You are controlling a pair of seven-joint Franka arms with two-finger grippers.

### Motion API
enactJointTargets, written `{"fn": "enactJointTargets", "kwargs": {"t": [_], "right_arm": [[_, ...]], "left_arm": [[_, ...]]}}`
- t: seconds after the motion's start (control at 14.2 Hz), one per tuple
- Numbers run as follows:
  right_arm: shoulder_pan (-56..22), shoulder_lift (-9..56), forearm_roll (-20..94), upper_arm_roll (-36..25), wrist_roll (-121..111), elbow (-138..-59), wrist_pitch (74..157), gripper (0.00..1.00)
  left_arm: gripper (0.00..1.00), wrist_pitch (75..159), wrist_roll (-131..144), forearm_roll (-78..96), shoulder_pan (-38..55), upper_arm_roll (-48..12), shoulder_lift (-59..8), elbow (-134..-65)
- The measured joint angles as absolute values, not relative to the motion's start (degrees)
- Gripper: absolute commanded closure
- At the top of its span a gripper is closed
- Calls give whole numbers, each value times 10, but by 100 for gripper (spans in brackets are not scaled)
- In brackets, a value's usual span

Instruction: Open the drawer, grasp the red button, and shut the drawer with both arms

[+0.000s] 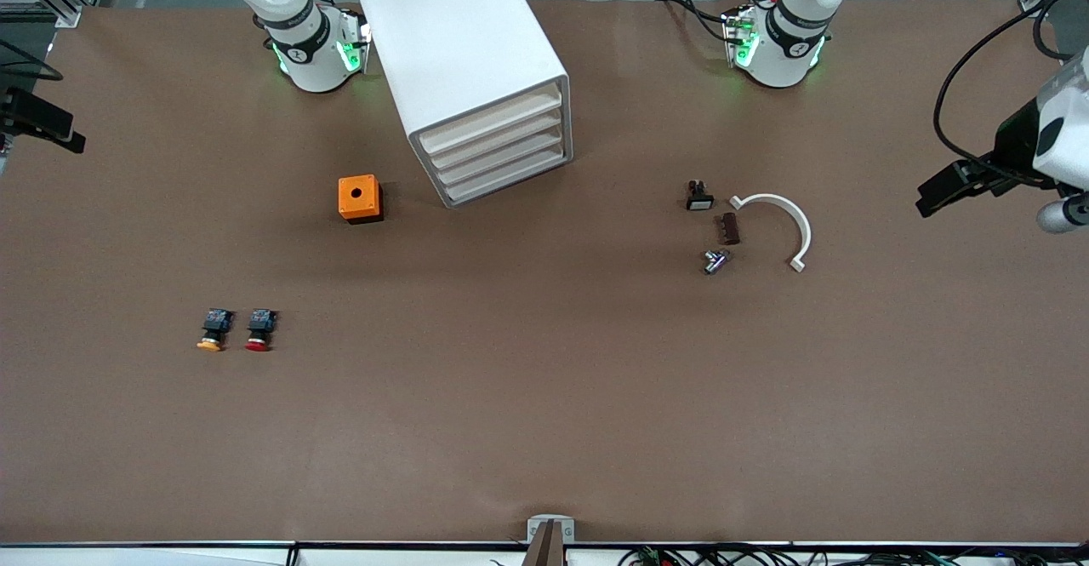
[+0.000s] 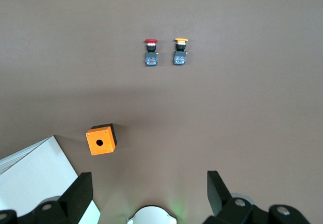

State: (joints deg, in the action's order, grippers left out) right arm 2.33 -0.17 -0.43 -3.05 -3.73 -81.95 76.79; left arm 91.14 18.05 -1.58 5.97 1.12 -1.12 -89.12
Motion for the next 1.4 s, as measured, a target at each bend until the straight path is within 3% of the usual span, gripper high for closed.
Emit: {"fn": "enactJointTargets", "kwargs": {"t": [0.56, 1.4], "right_arm": [[23, -91, -2, -27, -37, -939, 836, 0], [23, -99, -1, -27, -38, -948, 855, 0]], "left_arm": [[0, 909, 111, -15, -1, -52, 59, -963], [0, 892, 110, -15, -1, -74, 72, -970]]}}
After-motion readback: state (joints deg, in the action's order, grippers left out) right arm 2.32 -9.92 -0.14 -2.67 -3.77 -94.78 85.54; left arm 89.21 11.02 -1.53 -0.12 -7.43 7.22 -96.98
